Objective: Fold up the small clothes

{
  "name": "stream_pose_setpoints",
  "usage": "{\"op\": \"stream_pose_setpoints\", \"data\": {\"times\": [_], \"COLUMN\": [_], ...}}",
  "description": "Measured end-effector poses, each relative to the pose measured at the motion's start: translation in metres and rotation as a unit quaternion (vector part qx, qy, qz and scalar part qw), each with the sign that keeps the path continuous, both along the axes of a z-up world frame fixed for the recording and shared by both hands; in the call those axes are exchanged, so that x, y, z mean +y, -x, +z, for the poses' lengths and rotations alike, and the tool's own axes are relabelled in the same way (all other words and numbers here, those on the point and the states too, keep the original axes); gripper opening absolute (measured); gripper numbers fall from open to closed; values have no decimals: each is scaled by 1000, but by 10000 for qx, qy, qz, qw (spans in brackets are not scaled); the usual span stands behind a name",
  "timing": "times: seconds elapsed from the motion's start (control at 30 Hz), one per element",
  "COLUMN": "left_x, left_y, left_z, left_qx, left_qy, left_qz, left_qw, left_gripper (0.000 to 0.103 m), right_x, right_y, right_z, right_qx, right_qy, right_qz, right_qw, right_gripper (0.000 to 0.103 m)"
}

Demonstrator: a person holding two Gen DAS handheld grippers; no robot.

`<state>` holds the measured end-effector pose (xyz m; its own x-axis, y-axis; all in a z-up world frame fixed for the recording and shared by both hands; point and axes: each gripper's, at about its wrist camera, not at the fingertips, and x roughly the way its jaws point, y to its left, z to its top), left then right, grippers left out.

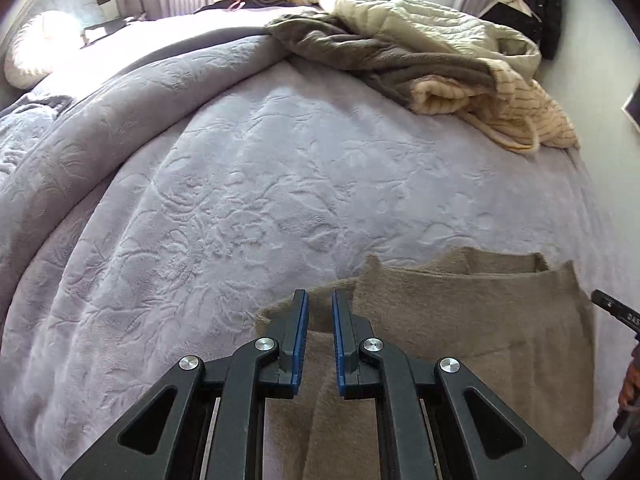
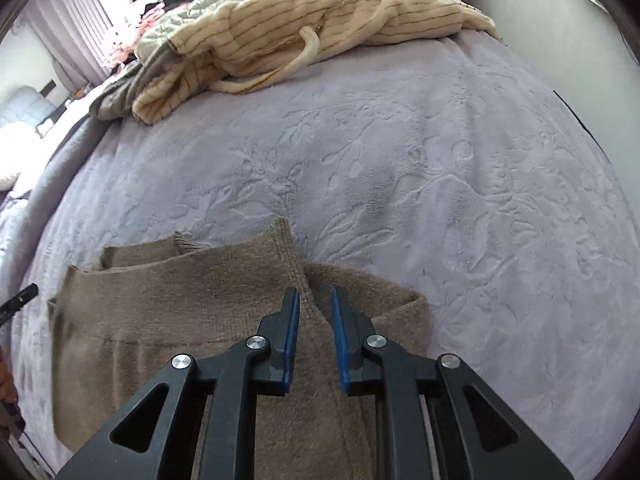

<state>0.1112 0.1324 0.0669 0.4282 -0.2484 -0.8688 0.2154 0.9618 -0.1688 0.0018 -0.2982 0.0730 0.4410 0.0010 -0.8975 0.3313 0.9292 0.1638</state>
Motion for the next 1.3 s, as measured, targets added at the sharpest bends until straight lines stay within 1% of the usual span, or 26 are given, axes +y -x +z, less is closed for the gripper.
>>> {"op": "stream_pose_setpoints", "data": {"times": [0.07,0.1,0.17,0.27,0.3,0.33,0.37,0.4,0.47,0.57,0.6,0.67,0.83,0.93,1.0,1.07,1.13,1.17,1.23,1.27,1.3], "left_x": [-11,-19,-40,-58,-60,-58,-54,-49,-41,-27,-23,-16,1,11,19,30,41,47,56,59,64], "left_y": [8,11,17,19,20,21,23,24,26,32,36,44,69,85,96,106,115,120,128,132,138], "left_z": [7,5,-7,-45,-60,-68,-72,-72,-69,-61,-58,-55,-49,-50,-51,-50,-49,-49,-49,-49,-48], "left_qx": [40,115,271,599,724,753,702,684,755,782,794,807,861,955,1009,1124,1281,1364,1529,1578,1602], "left_qy": [262,364,432,360,318,341,469,558,532,323,241,89,-14,-61,-64,93,381,487,686,764,813], "left_qz": [-375,-549,-703,-545,-447,-408,-383,-357,-304,-185,-158,-112,-17,76,150,243,403,473,597,664,772], "left_qw": [9989,9978,9962,9961,9959,9957,9957,9955,9953,9962,9964,9966,9963,9954,9948,9933,9902,9883,9841,9823,9807], "left_gripper": [12,12,12,12,12,12,12,12,12,12,12,12,12,12,12,12,12,12,14,42,81], "right_x": [4,10,19,27,25,22,19,17,12,9,7,5,7,19,32,50,72,83,108,119,132], "right_y": [5,4,-4,-14,-14,-12,-11,-10,-8,-1,2,8,40,63,79,90,99,103,110,114,117], "right_z": [7,6,-6,-39,-47,-51,-52,-50,-45,-39,-38,-33,-23,-20,-18,-15,-12,-12,-14,-16,-20], "right_qx": [-157,-170,-52,256,237,155,103,96,120,170,179,217,178,184,173,151,140,143,167,197,237], "right_qy": [-212,-274,-321,-274,-261,-284,-289,-211,-128,-64,-96,-202,-754,-1198,-1471,-1742,-1987,-2113,-2476,-2682,-2916], "right_qz": [162,261,348,273,234,211,201,174,205,194,160,58,-124,-184,-128,-2,191,292,508,596,669], "right_qw": [9995,9991,9989,9989,9991,9993,9993,9996,9996,9996,9997,9995,9969,9925,9889,9846,9798,9769,9674,9613,9539], "right_gripper": [18,18,18,17,15,14,14,14,14,14,18,19,22,24,26,33,47,48,49,50,52]}}
